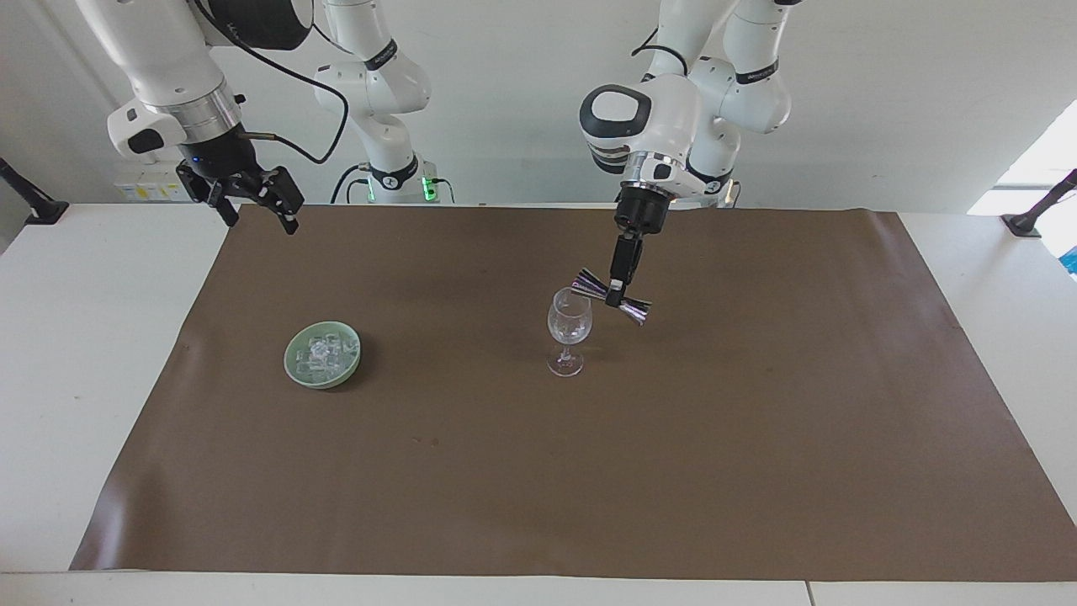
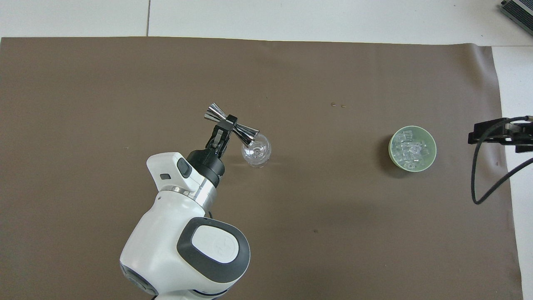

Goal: Pour wine and add ice with both arms
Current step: 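Tilt the silver cup over the wine glass with the left gripper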

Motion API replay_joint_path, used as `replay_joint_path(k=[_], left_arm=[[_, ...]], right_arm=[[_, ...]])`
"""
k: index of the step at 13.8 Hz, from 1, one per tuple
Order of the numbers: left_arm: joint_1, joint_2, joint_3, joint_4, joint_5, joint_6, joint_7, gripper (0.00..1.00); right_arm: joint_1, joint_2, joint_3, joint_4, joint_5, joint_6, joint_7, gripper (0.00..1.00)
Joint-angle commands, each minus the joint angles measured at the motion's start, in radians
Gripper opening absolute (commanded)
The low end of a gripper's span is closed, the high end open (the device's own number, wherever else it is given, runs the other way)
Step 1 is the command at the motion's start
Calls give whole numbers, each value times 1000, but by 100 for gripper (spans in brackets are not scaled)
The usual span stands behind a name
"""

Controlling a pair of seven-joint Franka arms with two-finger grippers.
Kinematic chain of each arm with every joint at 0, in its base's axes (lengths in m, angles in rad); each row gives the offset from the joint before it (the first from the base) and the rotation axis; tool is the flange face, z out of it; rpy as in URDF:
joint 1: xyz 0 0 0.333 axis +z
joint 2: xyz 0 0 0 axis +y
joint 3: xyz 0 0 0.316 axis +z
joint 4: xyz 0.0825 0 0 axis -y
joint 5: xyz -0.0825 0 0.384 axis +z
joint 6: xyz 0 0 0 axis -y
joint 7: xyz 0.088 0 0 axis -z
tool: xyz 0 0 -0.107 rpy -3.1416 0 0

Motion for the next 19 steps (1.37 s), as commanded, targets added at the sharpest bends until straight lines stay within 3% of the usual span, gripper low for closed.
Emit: replay_joint_path(k=[1,19], left_arm=[[-20,12,16,18,6,26,71,0],[-20,34,14,17,6,26,229,0]], right_arm=[[-1,-19,5,-20,-5,-1,16,100],[-1,-19,5,-20,-5,-1,16,100]])
